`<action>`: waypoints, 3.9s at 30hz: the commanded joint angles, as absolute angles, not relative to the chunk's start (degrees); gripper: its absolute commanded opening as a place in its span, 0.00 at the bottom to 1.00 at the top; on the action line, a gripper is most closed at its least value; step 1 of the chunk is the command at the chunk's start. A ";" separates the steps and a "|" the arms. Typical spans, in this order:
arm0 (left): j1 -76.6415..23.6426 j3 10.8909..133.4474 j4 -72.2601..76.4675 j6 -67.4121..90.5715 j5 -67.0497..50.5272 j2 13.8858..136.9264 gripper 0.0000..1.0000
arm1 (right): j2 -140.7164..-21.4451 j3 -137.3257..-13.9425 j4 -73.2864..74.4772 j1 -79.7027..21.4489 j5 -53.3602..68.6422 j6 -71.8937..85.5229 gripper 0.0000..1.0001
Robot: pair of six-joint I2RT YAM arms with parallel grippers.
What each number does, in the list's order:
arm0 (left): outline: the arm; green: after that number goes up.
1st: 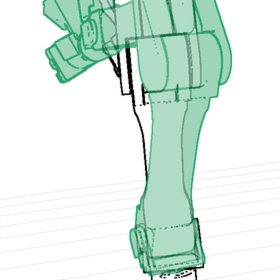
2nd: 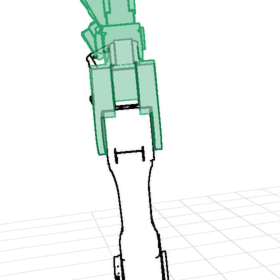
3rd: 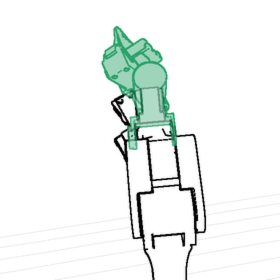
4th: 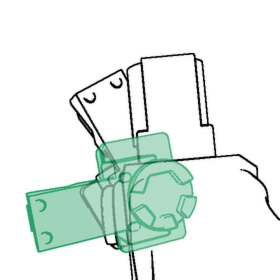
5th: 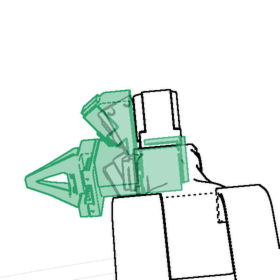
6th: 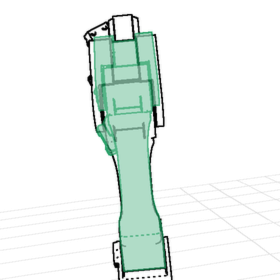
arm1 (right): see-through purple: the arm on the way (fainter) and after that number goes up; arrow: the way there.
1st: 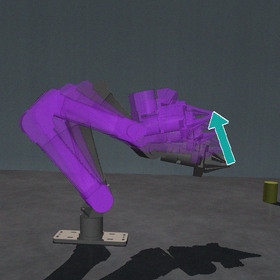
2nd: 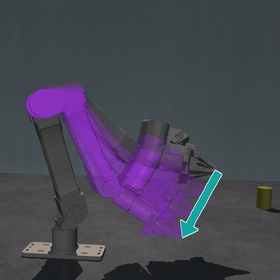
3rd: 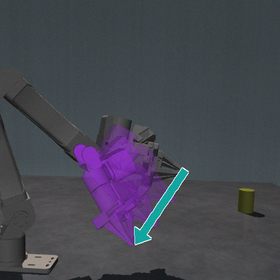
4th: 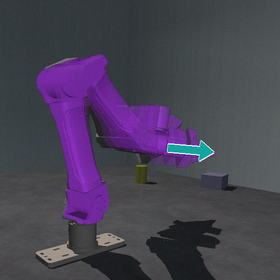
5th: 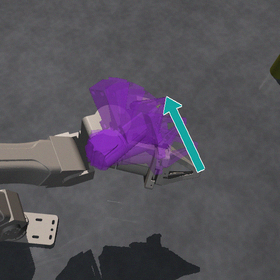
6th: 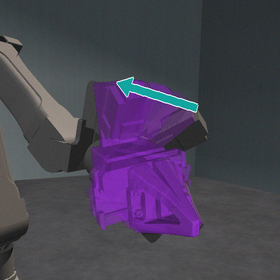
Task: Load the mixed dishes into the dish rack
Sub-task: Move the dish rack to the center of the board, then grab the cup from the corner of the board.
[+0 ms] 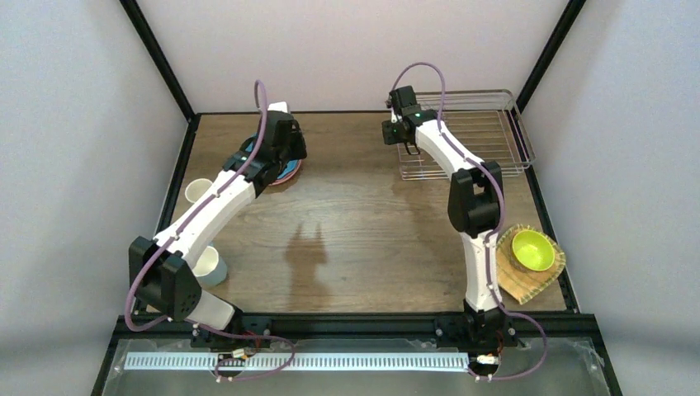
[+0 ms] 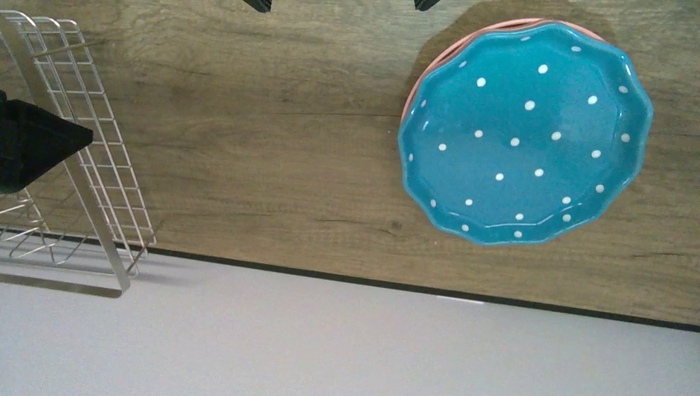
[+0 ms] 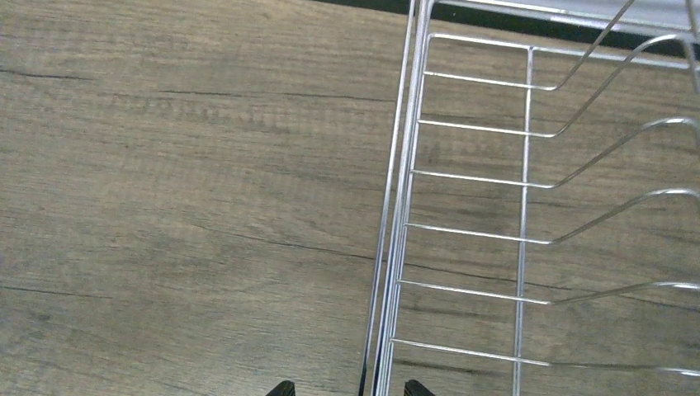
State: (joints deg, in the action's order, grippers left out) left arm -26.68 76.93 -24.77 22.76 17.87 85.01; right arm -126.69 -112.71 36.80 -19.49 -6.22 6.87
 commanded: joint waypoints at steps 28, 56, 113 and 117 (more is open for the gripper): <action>-27.03 74.00 -26.98 26.99 19.52 82.85 1.00 | -139.06 -129.67 51.71 -24.48 -16.47 20.79 0.01; -27.03 69.59 -34.88 29.97 20.92 72.16 1.00 | -146.74 -140.91 56.01 -38.39 -18.48 39.45 0.01; -26.98 62.80 -38.69 36.56 22.67 60.50 1.00 | -150.52 -142.86 41.81 -46.65 -8.22 43.20 0.69; -26.99 63.79 -38.34 36.74 22.38 61.60 1.00 | -147.84 -140.36 42.47 -46.02 -10.62 42.61 0.71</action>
